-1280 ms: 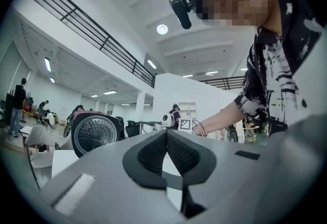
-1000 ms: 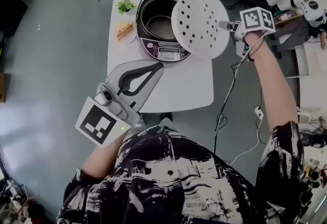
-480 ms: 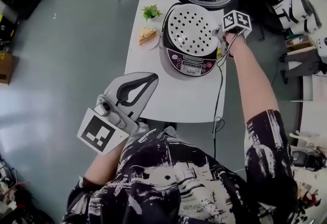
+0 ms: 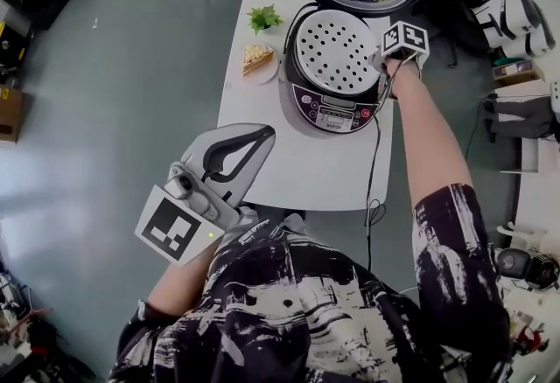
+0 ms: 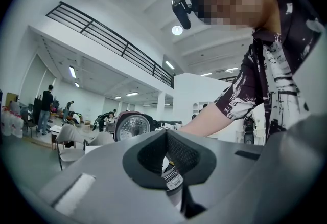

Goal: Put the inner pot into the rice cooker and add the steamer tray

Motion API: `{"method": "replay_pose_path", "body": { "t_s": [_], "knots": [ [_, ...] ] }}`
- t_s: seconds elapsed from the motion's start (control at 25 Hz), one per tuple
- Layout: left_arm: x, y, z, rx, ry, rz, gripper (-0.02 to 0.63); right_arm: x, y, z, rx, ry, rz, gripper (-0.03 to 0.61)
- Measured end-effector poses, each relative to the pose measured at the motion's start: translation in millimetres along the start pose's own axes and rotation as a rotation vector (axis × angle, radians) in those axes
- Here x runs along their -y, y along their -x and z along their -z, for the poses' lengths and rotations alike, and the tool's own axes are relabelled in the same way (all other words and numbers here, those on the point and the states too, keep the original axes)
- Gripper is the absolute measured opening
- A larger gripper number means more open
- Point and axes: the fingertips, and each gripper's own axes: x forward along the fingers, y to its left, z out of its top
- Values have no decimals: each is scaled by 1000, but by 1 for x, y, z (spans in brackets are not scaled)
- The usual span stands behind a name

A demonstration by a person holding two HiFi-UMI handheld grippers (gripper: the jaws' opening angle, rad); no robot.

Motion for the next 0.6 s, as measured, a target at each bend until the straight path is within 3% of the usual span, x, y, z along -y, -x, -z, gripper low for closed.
{"method": "replay_pose_path", "body": {
  "t_s": [0.36,0.6],
  "knots": [
    [-2,-6,3,-4,8,12,5,6,-5,-1,24,15,62,11],
    [2,-9,1,-2,3,24,5,5,-4,-1,29,158,152,19]
  ]
}}
